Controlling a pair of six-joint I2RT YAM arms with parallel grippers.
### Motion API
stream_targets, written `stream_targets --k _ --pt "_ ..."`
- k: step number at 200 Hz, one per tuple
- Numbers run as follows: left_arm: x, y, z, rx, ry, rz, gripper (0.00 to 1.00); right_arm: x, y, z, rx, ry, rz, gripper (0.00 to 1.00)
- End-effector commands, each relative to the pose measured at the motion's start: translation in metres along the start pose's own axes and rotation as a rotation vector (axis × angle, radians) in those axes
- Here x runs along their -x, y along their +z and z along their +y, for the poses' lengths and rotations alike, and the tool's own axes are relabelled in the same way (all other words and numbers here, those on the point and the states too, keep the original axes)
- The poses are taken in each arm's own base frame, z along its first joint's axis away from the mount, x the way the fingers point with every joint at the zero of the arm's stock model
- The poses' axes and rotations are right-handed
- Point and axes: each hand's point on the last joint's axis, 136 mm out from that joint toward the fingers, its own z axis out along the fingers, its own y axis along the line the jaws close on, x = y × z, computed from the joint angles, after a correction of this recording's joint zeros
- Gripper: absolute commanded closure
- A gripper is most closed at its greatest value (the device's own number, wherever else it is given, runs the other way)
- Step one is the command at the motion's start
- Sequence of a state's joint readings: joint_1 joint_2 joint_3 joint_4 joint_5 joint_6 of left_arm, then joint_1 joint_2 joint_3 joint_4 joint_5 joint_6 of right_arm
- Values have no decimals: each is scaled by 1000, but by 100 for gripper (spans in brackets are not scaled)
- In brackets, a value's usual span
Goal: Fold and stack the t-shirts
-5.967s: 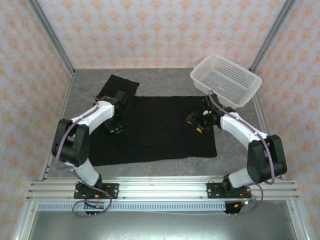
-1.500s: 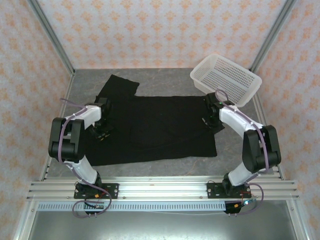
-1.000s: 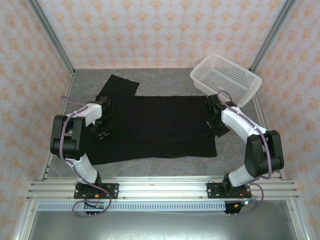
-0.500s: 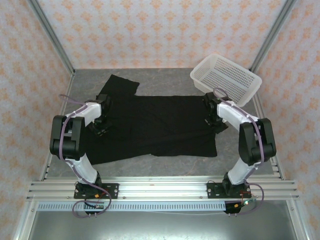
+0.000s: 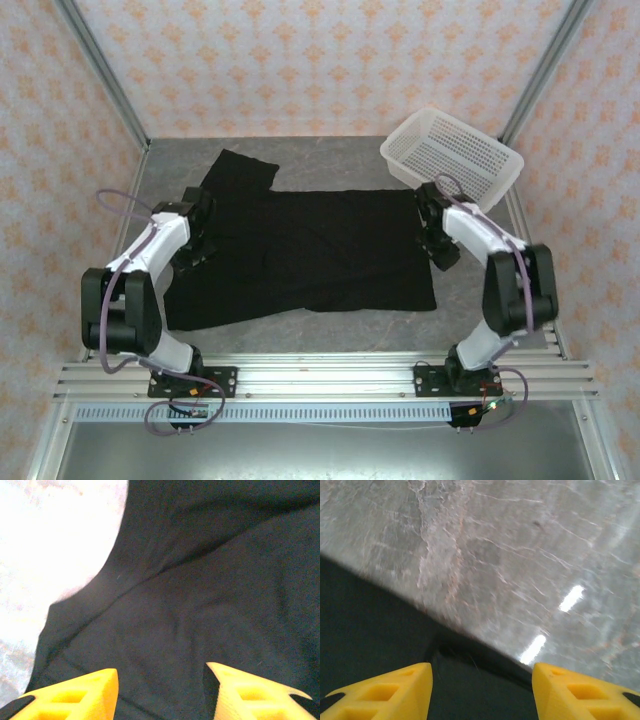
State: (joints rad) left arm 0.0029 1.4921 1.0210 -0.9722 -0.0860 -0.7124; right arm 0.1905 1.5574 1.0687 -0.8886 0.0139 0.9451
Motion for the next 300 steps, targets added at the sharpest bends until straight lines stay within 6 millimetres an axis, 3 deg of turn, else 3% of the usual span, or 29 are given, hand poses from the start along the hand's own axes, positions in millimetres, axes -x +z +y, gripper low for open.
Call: stream_targets --k 1,28,45,77,96,130,147,186,254,279,300 --pt "-33 3 35 93 -10 112 51 -32 -10 -39 -19 -43 78 48" --pt "-48 19 57 100 -83 214 50 -71 6 -63 -2 -68 187 48" --pt "-50 29 63 75 -148 263 50 -81 18 -69 -8 -75 215 48" --pt "-50 45 57 54 -189 312 52 -86 41 -76 -59 -81 216 52" --pt "-49 58 56 87 -198 320 61 -81 47 -80 -102 -80 192 64" --pt "-25 67 58 149 -216 249 94 -61 42 -89 -178 -94 96 100" --pt "-9 63 59 177 -198 204 100 -52 37 -95 -213 -100 67 100" --pt "10 55 61 199 -151 158 100 -47 30 -109 -253 -102 39 100" --pt "2 59 51 172 -120 202 100 -43 27 -118 -301 -132 20 100" --pt "1 57 47 164 -93 202 100 -51 34 -120 -308 -132 56 100" --pt "5 46 37 119 -86 166 88 -55 36 -119 -304 -125 76 100"
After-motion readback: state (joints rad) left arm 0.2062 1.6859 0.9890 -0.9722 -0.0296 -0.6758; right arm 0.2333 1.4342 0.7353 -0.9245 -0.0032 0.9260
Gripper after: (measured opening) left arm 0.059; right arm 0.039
